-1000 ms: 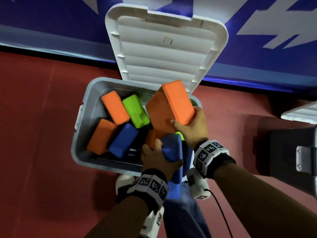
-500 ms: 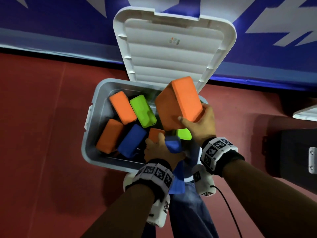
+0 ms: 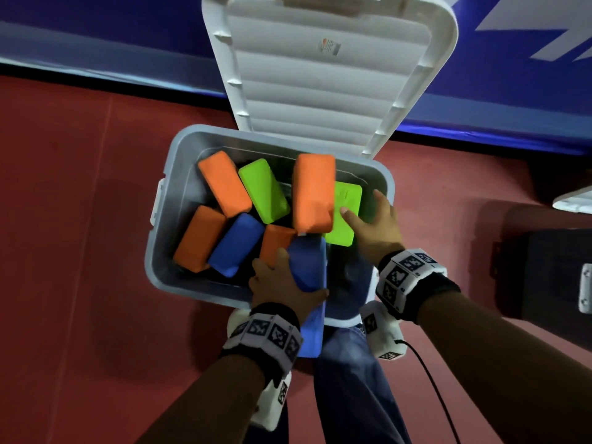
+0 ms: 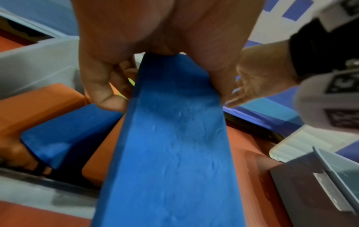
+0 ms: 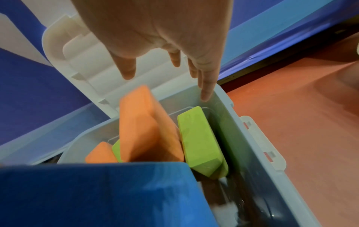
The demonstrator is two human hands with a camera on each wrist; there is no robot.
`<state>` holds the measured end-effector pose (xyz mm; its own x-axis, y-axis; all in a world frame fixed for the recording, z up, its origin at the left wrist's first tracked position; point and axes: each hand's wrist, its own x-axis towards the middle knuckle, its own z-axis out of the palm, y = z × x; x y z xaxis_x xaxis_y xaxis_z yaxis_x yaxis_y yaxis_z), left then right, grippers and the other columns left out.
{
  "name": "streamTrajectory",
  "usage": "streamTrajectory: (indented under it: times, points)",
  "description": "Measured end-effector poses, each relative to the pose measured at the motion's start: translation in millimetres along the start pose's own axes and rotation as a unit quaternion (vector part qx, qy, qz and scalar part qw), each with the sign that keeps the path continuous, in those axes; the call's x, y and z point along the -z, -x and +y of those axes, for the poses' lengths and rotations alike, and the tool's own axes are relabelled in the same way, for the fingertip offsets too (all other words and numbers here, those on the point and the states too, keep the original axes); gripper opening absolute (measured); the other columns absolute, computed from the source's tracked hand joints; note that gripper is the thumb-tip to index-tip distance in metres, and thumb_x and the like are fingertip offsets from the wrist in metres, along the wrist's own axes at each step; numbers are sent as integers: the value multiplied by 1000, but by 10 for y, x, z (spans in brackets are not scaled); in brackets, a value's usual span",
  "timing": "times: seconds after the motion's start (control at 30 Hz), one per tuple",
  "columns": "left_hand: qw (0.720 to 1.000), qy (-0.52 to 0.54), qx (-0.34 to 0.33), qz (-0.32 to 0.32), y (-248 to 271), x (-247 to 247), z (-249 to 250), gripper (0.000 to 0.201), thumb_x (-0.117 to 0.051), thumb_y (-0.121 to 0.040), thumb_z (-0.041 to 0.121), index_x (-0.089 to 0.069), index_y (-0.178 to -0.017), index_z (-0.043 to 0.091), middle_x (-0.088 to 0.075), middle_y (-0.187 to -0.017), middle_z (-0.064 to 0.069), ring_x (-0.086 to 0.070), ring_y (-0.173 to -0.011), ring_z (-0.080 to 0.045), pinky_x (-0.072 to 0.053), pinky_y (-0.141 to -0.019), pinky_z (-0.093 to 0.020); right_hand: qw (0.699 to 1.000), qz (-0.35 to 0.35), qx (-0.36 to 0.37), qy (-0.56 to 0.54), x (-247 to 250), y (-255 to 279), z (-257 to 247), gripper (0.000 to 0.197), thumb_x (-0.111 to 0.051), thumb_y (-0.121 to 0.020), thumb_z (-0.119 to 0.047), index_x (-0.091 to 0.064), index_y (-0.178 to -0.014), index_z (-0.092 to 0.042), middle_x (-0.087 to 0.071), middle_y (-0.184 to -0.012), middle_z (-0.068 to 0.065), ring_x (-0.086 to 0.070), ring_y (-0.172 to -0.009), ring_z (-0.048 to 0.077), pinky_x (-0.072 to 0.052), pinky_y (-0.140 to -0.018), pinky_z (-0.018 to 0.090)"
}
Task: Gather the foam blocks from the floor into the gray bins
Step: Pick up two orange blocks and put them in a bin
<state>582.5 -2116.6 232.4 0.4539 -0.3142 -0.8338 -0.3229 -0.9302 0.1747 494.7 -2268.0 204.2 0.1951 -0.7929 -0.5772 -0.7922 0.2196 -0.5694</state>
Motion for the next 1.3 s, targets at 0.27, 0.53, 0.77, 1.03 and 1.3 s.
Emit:
streamTrajectory:
  times: [0.27,0.53,0.77,1.03,1.3]
  points:
    - [993,75,73,-48,-151,174,69,102,-70,-70,60,-17,-146,19,-15,-146,-19,-43,-120,-44,-43,-82,-45,998,42,-34,-29,380,171,359,52,-63,-88,-32,-43,-134,-16,-40,-136,11,-47,-121,28,-38,-104,40]
    - [987,159,40,6,-314,-284,295,104,-68,-67,66,-20,-148,23,-30,-150,-13,-34,-135,-32,-32,-108,-40,998,29,-48,-32,460,273,582,50,-62,-89,-30,-44,-133,-17,-41,-133,8,-50,-96,17,-36,-86,24]
    - [993,99,40,46,-418,-144,252,75,-54,-87,52,-20,-148,28,-15,-153,-14,-33,-133,-36,-28,-110,-38,999,11,-33,-31,451,317,526,45,-61,-90,-31,-46,-130,-18,-45,-126,4,-54,-109,23,-40,-92,29]
    - [991,129,-14,40,349,596,366,54,-55,-91,38,-41,-138,15,-42,-137,-19,-46,-123,-35,-36,-99,-34,994,-94,-51,-19,764,995,-44,36,-57,-93,-22,-51,-125,-8,-58,-116,10,-54,-105,26,-34,-76,21]
    - [984,87,-153,7,1244,1408,279,42,-54,-93,36,-48,-129,15,-56,-119,-9,-53,-113,-27,-39,-93,-29,995,-80,-50,-45,855,1974,-482,19,-55,-93,-23,-59,-110,-15,-57,-96,1,-49,-88,16,-37,-78,24]
